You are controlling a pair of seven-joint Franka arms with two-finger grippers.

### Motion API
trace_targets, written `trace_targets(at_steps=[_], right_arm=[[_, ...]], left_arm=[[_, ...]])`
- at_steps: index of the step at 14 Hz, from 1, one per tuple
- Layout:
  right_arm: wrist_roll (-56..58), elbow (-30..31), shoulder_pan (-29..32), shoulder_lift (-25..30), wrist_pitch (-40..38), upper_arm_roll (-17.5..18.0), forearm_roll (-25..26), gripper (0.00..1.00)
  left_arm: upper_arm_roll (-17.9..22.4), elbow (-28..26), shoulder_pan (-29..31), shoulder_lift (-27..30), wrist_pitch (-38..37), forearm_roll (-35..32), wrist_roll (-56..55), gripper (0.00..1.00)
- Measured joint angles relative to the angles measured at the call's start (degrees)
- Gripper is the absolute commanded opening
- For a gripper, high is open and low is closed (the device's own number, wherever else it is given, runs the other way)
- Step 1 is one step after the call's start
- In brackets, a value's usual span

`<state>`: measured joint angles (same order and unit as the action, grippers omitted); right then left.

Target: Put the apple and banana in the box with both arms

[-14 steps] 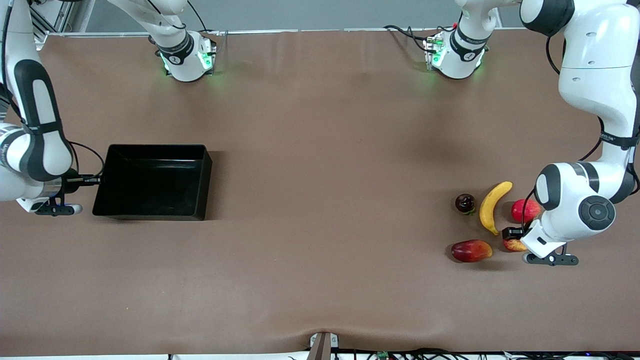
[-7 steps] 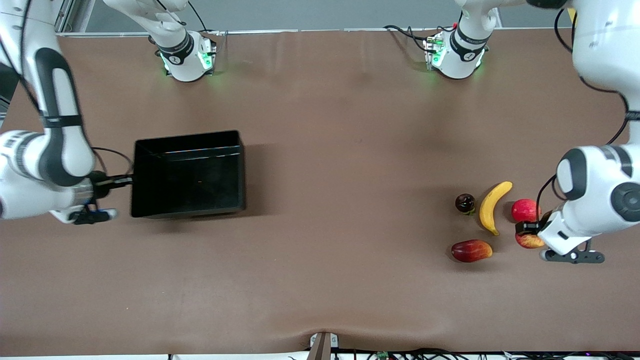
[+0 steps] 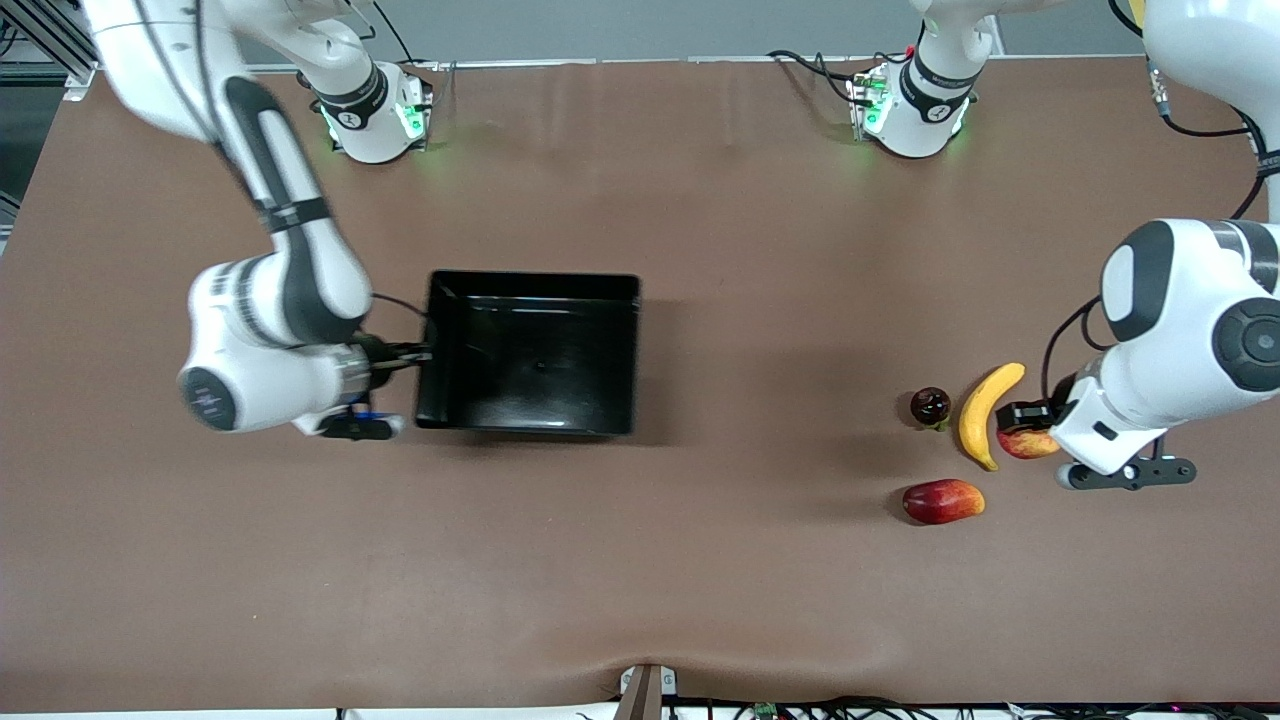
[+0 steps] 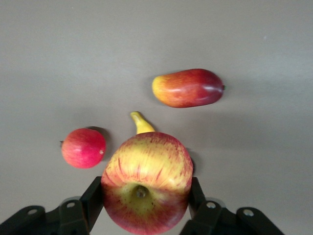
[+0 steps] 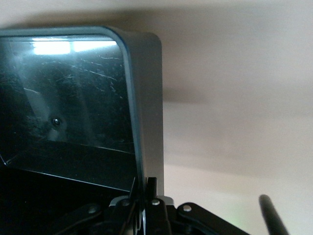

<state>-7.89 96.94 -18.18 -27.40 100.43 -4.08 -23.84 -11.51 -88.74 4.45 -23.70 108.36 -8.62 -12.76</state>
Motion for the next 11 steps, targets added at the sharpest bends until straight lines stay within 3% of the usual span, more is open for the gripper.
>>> trace_targets(at_steps=[4,11], right_arm=[[-9.71,0.31,-9.84,-0.75,8.70,0.00,-1.41,0.00],[-12.16,0.39,-16.84,-4.43,17.96,-0.07,-6.82,0.00]], left_arm=[[-4.06,-0.01,0.06,0.36,-0.79,0.00,-7.21,0.00],[-8.94,-1.03,-0.50,0.34,-2.87,0.00,-18.23,0.00]])
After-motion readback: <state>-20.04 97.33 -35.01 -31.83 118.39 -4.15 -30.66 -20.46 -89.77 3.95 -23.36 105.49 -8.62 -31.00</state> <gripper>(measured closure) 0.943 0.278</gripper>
